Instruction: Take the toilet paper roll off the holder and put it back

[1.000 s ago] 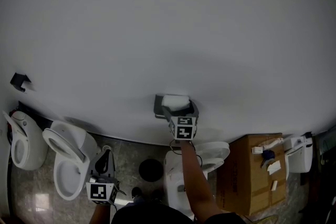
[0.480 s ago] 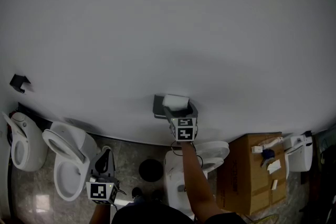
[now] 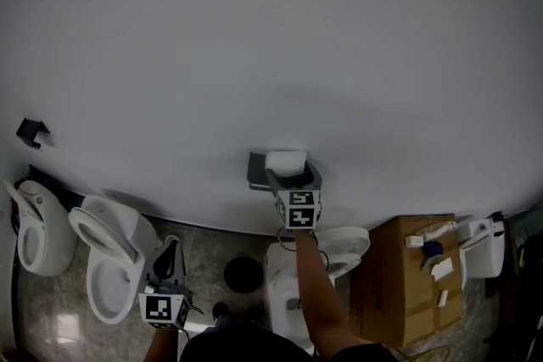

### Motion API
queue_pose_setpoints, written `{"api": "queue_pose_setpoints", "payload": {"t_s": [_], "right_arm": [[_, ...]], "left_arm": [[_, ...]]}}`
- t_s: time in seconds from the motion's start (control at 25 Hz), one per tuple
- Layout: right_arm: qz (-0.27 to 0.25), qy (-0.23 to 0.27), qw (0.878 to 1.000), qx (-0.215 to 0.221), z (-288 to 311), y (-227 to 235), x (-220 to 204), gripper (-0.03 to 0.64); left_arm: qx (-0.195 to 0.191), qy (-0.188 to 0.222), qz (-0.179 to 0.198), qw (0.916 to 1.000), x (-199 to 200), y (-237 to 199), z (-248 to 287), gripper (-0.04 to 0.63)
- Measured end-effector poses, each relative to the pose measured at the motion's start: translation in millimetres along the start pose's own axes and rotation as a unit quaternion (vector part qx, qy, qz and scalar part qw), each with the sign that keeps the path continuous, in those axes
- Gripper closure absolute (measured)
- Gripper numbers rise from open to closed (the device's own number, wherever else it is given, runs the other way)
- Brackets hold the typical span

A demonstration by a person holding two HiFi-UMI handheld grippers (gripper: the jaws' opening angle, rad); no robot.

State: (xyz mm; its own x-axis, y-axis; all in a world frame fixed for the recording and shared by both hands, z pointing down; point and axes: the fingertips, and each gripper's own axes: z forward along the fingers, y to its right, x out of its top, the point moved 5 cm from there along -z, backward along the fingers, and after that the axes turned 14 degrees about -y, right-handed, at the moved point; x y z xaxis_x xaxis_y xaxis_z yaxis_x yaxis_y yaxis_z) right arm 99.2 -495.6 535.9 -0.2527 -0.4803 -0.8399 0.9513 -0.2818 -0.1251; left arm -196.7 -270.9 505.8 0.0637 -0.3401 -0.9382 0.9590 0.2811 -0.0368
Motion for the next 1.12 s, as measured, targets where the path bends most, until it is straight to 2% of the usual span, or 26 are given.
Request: {"api": "queue_pose_setpoints", "payload": {"t_s": [0.2, 0.44, 0.96, 1.12], "right_arm": [[-0.003, 0.015, 1.0, -0.006, -12.3, 2.0, 10.3, 0.17], [-0.01, 0.04, 0.999, -0.015, -29.3, 4.3, 31.4, 0.171], [-0.025, 0.114, 0.993, -0.025, -80.5, 2.1, 85.1, 0.172], [-0.032, 0.125, 0.991, -0.032, -92.7, 1.2, 96.0, 0.172]], "left_arm": [[-0.002, 0.001, -0.002, 1.0, 2.0, 1.3, -3.8, 0.592], [0.01, 0.036, 0.024, 0.999, -18.6, -11.4, 0.0, 0.592], [0.003, 0.027, 0.022, 0.9994, -22.2, -12.1, -1.7, 0.592], [-0.008, 0.008, 0.002, 0.9999, -3.9, -3.4, -7.5, 0.592]]}}
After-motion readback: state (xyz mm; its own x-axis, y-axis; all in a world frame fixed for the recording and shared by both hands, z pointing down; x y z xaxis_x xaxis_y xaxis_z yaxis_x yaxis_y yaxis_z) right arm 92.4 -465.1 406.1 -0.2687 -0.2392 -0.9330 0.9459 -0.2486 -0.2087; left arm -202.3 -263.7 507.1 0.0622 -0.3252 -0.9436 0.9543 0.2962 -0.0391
